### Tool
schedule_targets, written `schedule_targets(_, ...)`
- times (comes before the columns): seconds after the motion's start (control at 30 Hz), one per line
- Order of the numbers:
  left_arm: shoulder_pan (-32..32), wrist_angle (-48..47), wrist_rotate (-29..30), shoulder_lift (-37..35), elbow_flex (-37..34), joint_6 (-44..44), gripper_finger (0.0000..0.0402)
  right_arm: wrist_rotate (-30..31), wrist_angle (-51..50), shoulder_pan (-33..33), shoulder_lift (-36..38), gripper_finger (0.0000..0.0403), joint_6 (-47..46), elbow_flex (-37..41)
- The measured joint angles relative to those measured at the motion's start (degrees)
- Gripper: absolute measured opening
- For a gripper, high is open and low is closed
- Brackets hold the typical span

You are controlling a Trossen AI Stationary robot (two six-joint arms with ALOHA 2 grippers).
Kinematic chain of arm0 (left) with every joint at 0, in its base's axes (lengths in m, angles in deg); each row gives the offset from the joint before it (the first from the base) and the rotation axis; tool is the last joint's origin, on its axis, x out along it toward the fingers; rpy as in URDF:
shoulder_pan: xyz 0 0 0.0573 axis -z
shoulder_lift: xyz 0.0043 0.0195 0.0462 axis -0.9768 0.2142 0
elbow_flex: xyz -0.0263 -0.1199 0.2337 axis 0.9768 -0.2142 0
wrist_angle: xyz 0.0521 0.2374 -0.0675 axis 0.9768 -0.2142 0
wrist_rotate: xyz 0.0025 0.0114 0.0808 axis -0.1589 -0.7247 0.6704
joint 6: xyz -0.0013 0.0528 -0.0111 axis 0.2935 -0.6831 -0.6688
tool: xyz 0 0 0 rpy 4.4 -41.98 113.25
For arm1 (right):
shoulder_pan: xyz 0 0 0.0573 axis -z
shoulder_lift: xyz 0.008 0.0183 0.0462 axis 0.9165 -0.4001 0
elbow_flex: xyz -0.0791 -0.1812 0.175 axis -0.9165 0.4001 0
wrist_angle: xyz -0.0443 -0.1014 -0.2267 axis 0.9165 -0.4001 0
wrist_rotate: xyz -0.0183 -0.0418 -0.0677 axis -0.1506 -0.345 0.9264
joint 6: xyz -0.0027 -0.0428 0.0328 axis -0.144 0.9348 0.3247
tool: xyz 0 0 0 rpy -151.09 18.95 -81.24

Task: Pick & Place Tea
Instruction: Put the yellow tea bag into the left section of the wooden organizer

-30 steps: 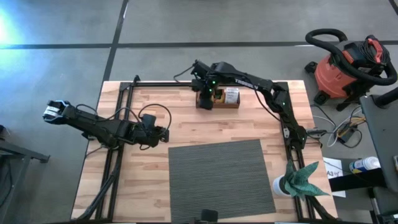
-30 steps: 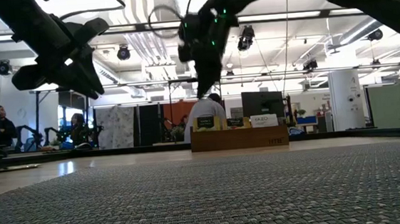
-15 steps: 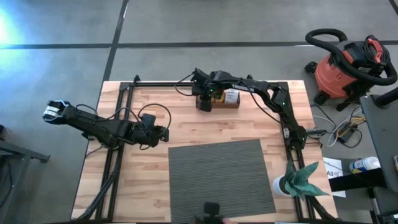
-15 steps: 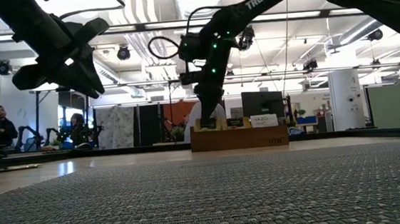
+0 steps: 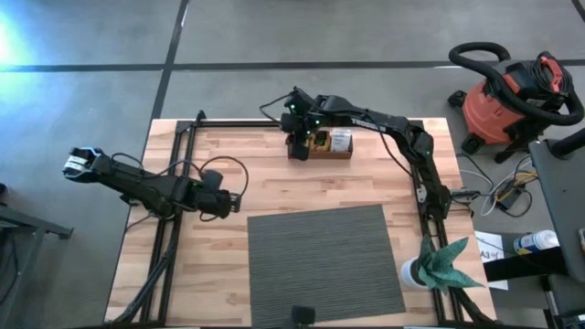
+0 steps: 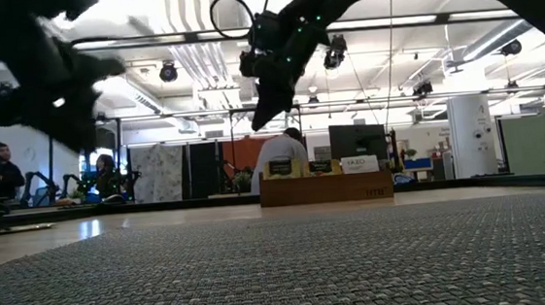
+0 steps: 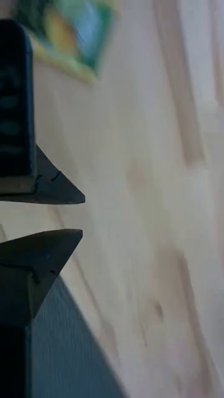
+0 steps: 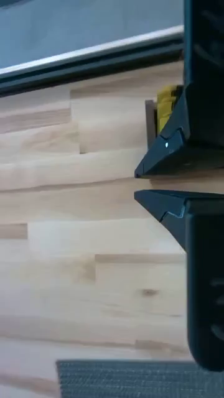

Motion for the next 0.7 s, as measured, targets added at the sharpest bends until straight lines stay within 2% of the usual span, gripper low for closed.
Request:
schedule_targets(0.17,-0.1,-15.4,-3.6,1.2,0.0,10.7,0.0071,-0.8,-0.5,-0.6,1.1,0.0038,-2.5,0.2)
schedule_targets(0.27,-0.4,-20.4,-4.0,2.7,-0.3,14.6,0.0071,-0.9,-0.5,-1.1,1.8,0.0038,-3.2,0.2)
schedule_targets(0.7,-9.5,-17.9,-6.5,16.2,-1.2,15.4,0.0017,-1.0,-0.6,-3.4,2.5,0.0038,-4.9,-0.6)
